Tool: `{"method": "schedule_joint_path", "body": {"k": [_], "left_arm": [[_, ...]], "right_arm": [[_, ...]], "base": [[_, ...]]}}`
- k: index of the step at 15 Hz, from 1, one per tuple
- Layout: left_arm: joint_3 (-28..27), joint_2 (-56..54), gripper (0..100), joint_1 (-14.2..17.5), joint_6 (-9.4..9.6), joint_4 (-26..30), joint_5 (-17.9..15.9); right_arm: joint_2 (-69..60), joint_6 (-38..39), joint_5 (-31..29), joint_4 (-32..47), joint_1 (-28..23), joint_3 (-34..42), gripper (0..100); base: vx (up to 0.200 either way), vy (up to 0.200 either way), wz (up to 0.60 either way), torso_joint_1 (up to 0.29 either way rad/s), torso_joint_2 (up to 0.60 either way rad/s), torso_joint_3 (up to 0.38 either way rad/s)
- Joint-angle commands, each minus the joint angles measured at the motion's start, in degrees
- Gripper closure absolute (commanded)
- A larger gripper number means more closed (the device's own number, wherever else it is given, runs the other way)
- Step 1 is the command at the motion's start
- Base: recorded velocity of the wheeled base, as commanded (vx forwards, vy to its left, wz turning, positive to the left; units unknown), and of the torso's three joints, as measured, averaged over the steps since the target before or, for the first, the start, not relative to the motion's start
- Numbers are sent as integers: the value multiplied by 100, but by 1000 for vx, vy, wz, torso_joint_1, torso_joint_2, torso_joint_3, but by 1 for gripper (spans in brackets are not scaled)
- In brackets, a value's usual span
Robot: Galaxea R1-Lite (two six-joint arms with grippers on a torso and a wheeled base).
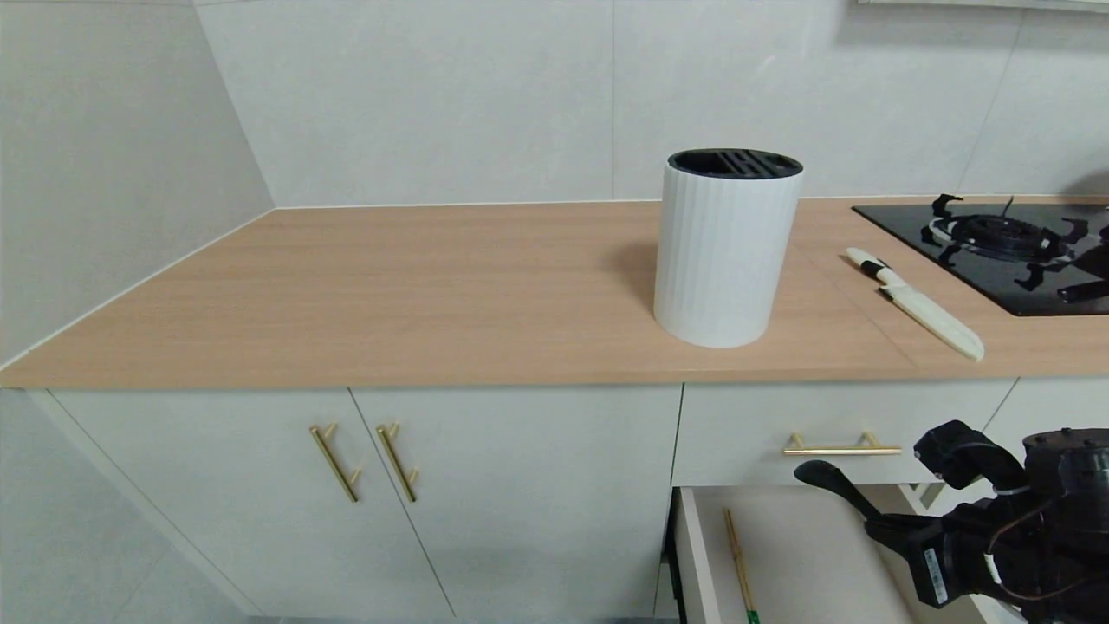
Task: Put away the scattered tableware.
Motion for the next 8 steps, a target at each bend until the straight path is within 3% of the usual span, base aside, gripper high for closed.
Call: {"method": "schedule_joint_path", "body": {"k": [1,8], "left_arm": [[0,2,0,2,-2,-6,4],[0,2,0,2,-2,-6,4]], "right_arm": [[93,1,4,-5,10,0,100],[313,1,-5,-5,54,0,100]], "base": [[0,0,0,-188,466,290],[0,0,0,-165,466,304]]}}
